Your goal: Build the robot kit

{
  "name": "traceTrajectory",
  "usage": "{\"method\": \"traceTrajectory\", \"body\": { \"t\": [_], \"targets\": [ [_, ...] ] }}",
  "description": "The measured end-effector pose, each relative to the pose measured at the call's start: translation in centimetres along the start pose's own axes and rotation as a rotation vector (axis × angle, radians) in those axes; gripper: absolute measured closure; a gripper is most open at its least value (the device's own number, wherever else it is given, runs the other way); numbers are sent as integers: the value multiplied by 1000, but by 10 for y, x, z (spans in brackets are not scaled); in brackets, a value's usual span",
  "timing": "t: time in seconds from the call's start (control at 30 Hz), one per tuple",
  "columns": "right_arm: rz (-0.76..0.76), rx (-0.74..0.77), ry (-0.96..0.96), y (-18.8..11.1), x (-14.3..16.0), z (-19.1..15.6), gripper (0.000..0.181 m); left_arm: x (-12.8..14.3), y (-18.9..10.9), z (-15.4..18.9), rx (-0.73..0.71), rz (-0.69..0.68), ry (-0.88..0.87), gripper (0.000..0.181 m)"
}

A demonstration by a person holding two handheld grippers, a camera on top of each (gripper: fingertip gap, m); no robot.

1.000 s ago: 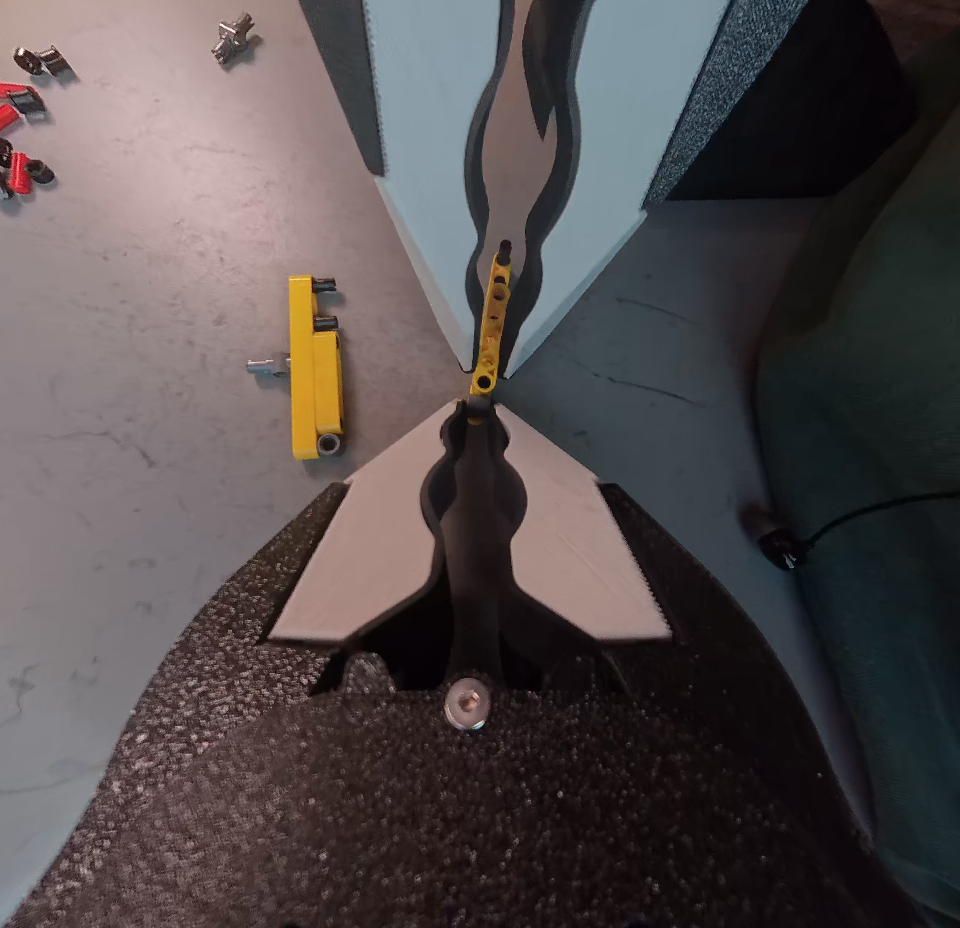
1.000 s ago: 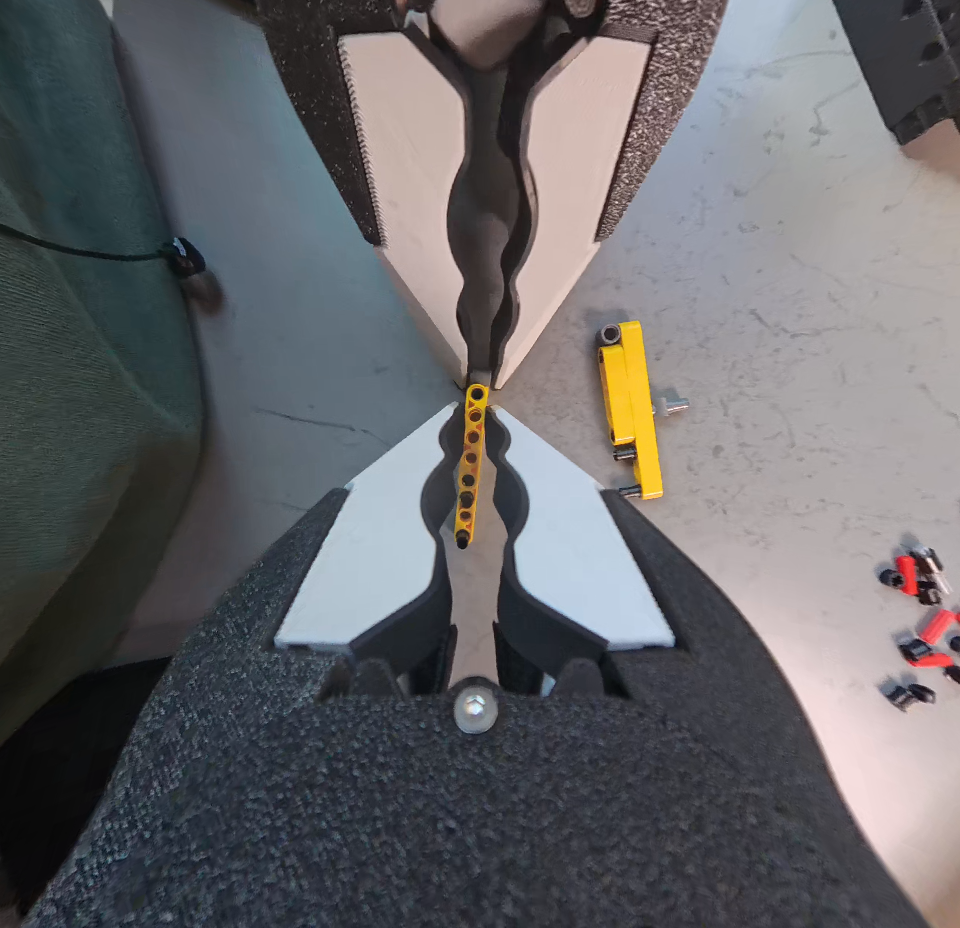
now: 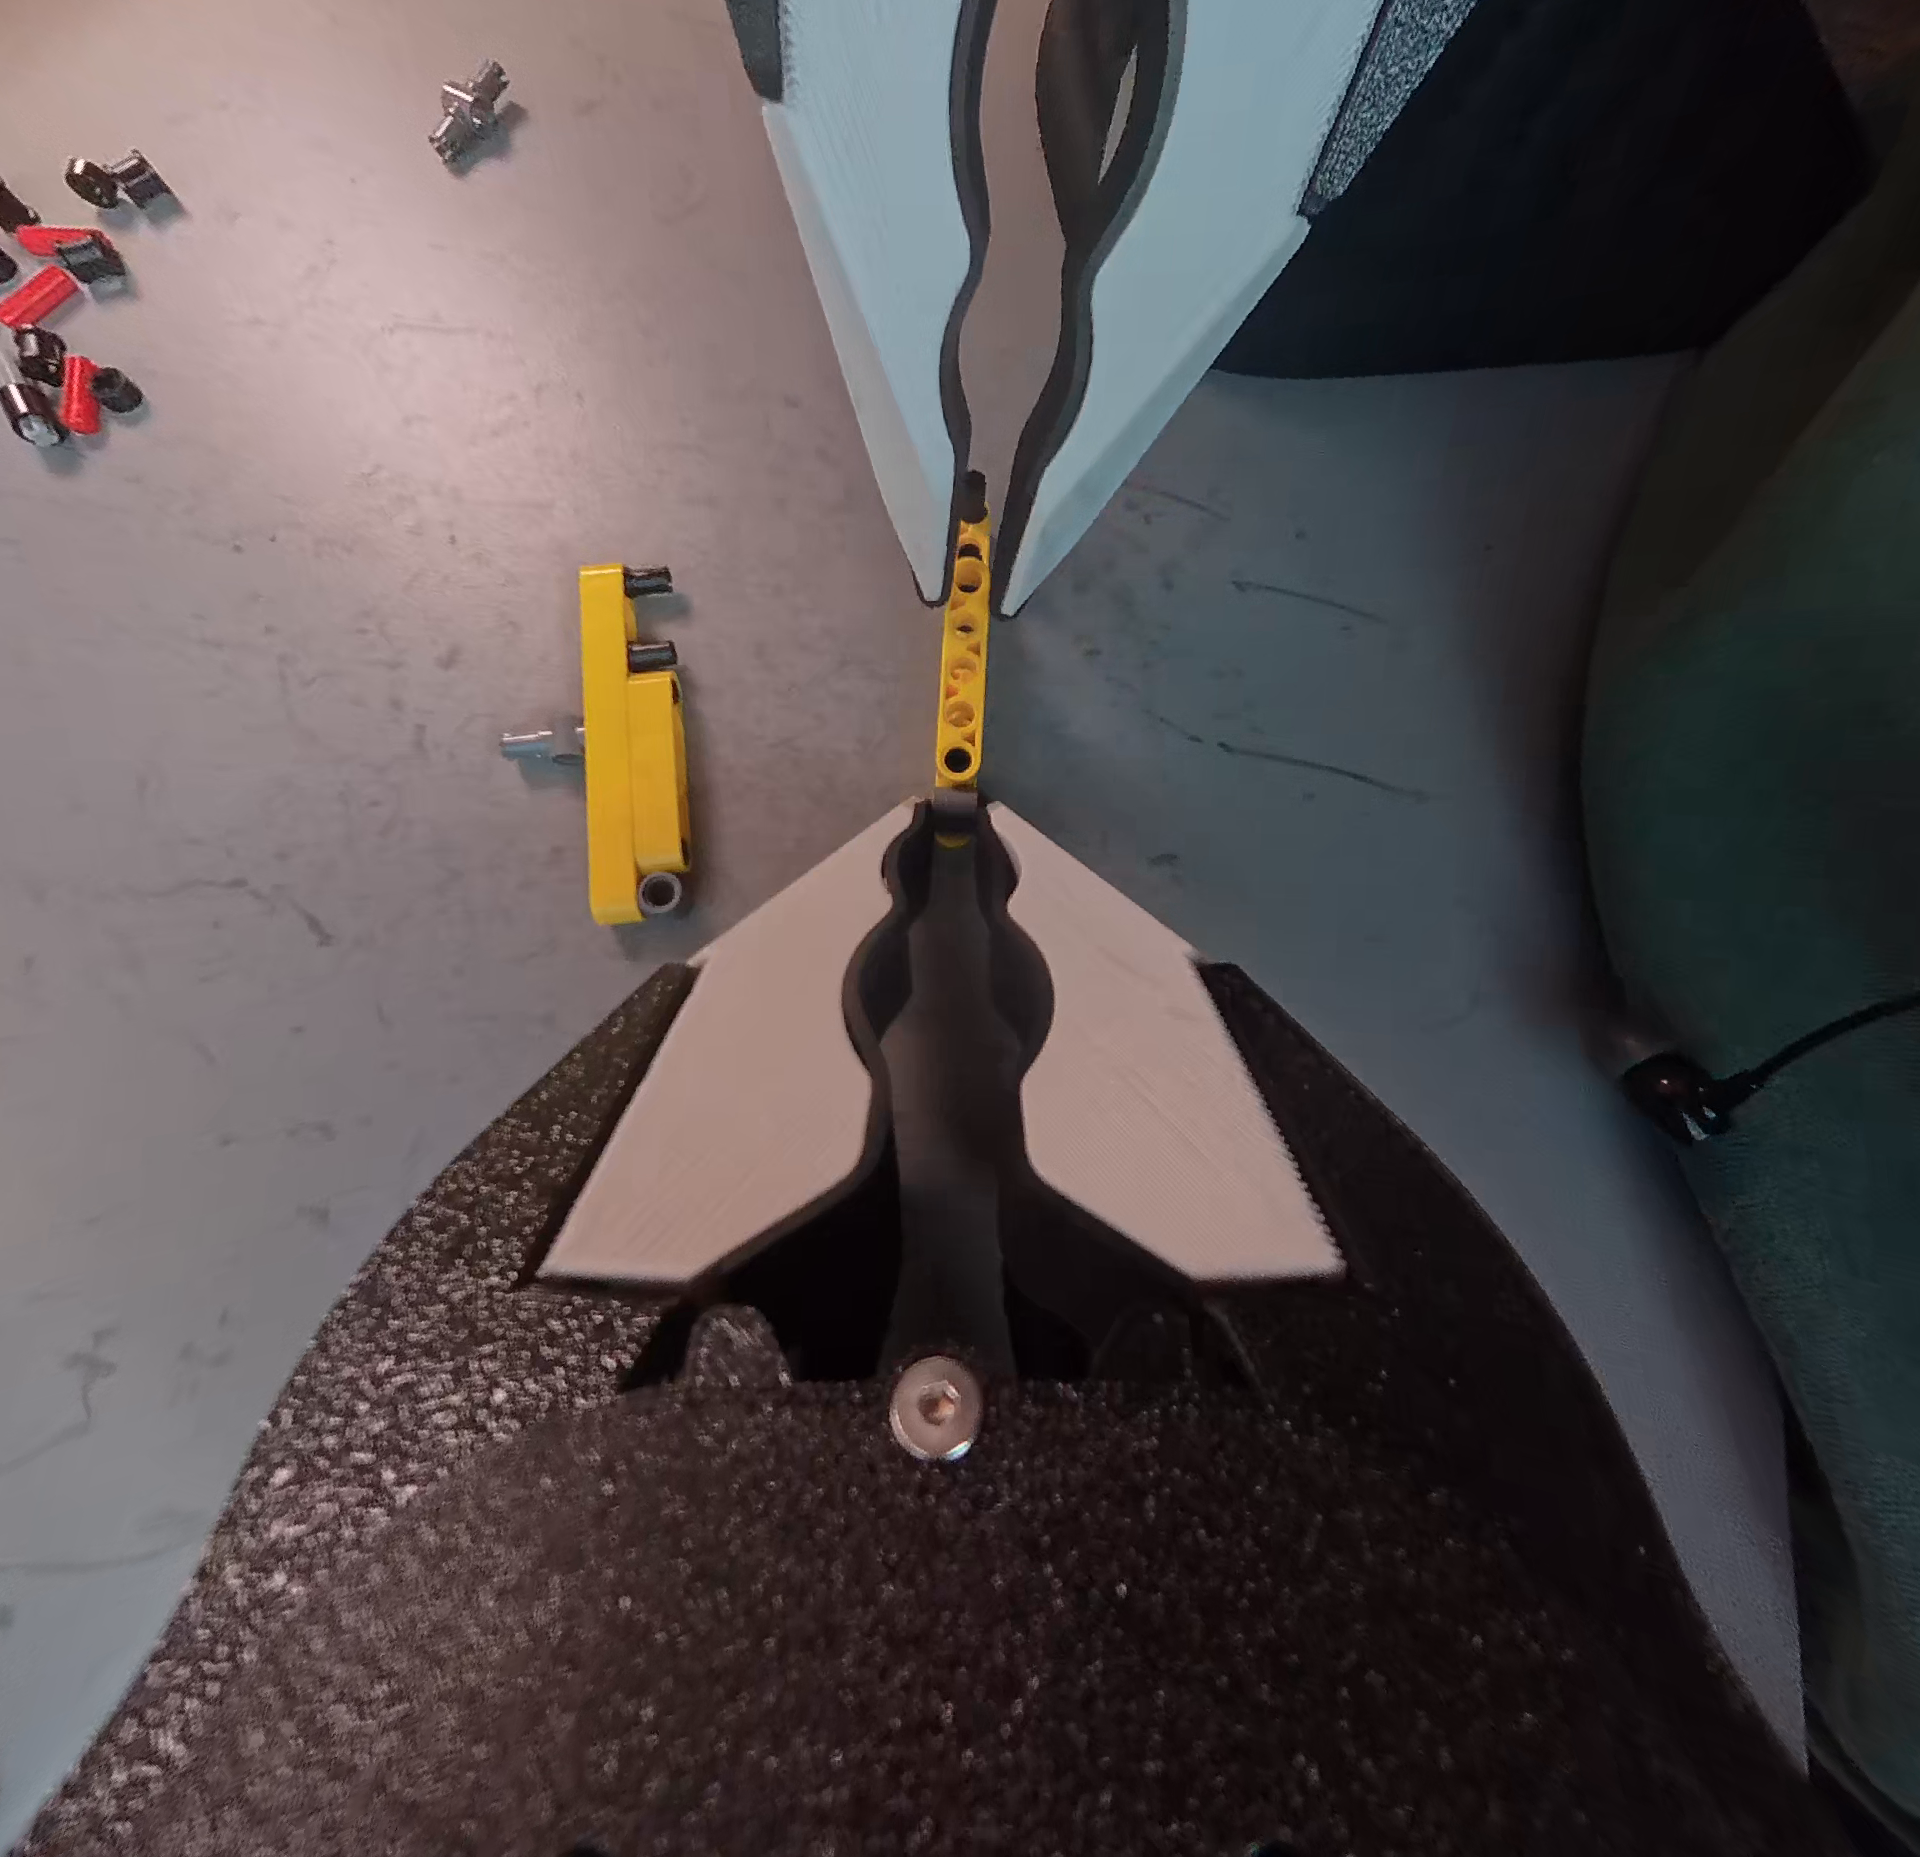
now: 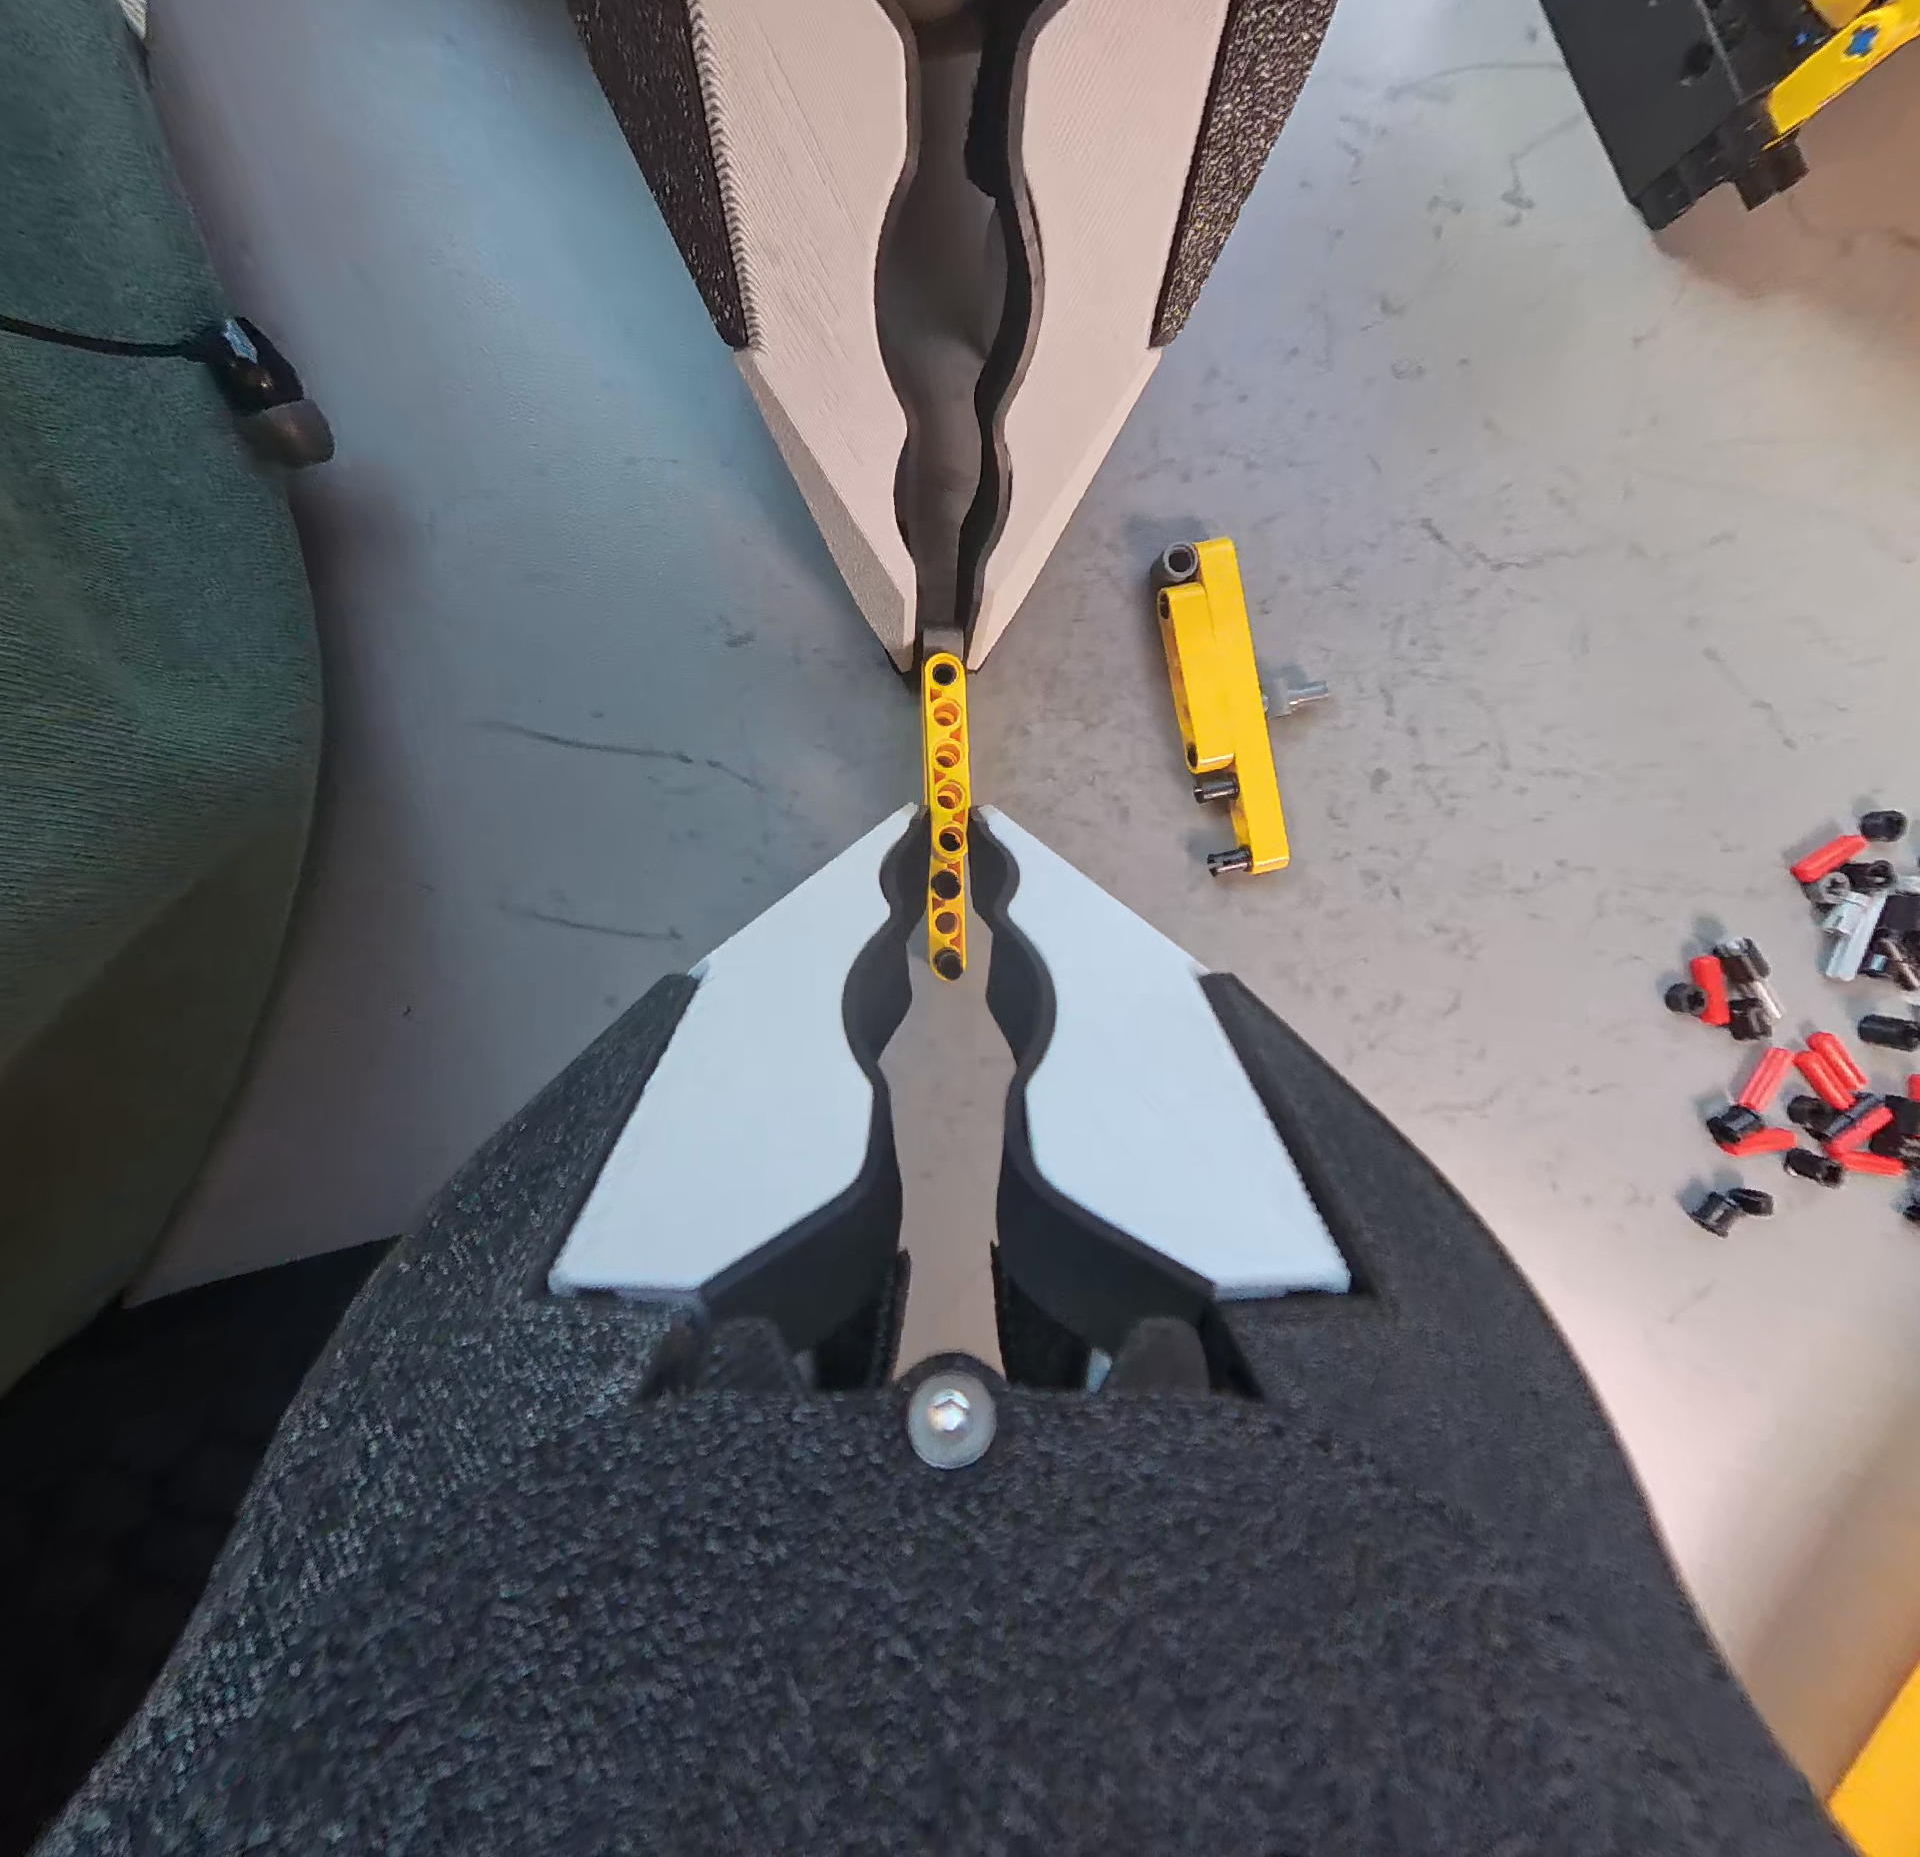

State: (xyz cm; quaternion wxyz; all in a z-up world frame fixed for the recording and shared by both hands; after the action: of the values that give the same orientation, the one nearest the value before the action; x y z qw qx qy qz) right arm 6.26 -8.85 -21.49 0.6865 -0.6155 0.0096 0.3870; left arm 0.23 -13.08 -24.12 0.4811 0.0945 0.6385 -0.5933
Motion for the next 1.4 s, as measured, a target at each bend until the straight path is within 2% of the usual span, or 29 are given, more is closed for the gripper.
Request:
{"method": "traceTrajectory", "body": {
  "t": [0.27,0.37,0.47,0.73,0.87,1.0,1.03,1.4],
  "targets": [
    [18,-30,81,0,2,1,175,0,0,1,-10,-4,11,174],
    [23,-5,49,0,2,0,174,0,0,2,-12,-4,24,174],
    [-17,-6,7,2,9,-2,165,0,0,2,-9,-5,34,174],
    [28,-32,60,2,12,-1,167,-1,-1,-1,23,13,-10,159],
    [42,-28,63,5,15,-3,176,-15,-1,1,19,69,26,162],
    [85,-39,80,6,13,-5,177,-28,3,4,21,94,66,169],
    [95,-41,84,7,13,-5,177,-29,6,5,23,83,73,174],
    [186,-40,68,8,14,-6,178,-27,14,3,42,36,36,175]
  ]
}}
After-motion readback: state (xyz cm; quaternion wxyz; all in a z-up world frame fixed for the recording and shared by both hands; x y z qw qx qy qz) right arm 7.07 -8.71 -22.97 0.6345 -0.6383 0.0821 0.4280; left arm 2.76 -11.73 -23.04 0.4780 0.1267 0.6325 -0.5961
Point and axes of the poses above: each gripper's, where its closed fingertips meet, y out along the fingers, x out of its underside, z = x × y across the jaws, the point moved 4 cm from there along -y, back along the fingers, and after that the axes turned 10 degrees about x, right-handed, at the moved point
